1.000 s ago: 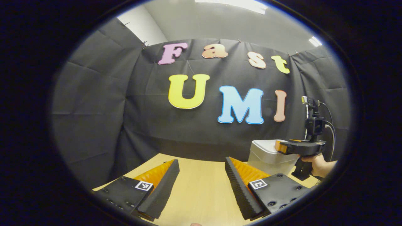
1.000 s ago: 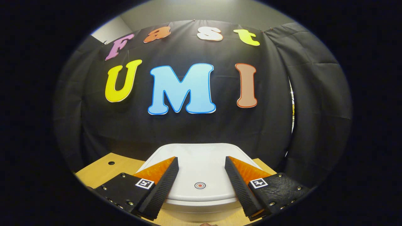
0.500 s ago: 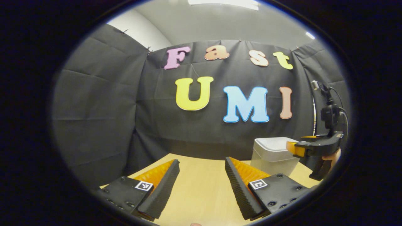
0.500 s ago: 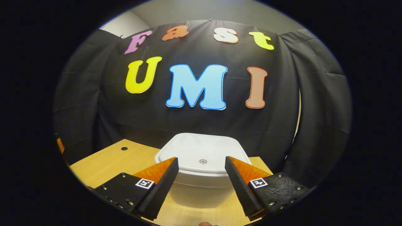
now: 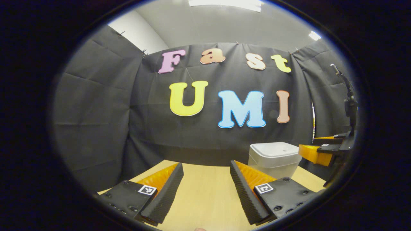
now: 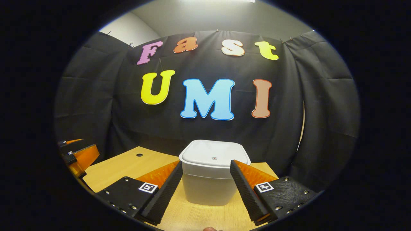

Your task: Press the lid of the desktop garbage bin to open it, pick up the crumpled paper on the desktop and throw it into the bin, then pick up the pop can on the desktop and drop it into the bin, and finally close the garbage bin lid.

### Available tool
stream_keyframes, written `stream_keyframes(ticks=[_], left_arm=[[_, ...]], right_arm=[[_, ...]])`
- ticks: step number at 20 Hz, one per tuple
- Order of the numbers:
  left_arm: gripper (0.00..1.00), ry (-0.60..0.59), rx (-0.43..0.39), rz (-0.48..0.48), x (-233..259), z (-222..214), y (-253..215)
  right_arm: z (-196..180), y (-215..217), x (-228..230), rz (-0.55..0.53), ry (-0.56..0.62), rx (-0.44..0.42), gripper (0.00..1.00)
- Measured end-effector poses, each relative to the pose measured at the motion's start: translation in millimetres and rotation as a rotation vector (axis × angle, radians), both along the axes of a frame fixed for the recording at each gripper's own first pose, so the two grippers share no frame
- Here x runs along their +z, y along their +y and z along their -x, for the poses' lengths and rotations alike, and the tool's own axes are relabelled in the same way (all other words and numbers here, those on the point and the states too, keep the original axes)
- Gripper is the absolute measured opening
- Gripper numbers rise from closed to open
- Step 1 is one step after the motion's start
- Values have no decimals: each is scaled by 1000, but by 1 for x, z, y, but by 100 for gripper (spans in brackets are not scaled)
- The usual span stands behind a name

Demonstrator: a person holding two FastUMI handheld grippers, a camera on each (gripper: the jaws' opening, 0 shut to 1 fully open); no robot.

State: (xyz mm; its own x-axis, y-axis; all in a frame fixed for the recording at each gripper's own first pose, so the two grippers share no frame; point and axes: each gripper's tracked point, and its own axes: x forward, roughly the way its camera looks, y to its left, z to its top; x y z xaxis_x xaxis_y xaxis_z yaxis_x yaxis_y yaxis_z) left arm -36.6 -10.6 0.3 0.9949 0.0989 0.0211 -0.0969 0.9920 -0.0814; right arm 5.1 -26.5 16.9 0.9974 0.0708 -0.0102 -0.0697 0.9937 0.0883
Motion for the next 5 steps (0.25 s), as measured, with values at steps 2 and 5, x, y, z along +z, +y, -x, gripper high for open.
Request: stream_keyframes(ticks=[2,5], left_arm=[[96,-12,-15,-17,3,-4,0],[96,-12,-46,-51,0,-8,-3]], right_arm=[[6,5,0,-12,-2,2,95],[11,6,-1,-17,-7,-19,95]])
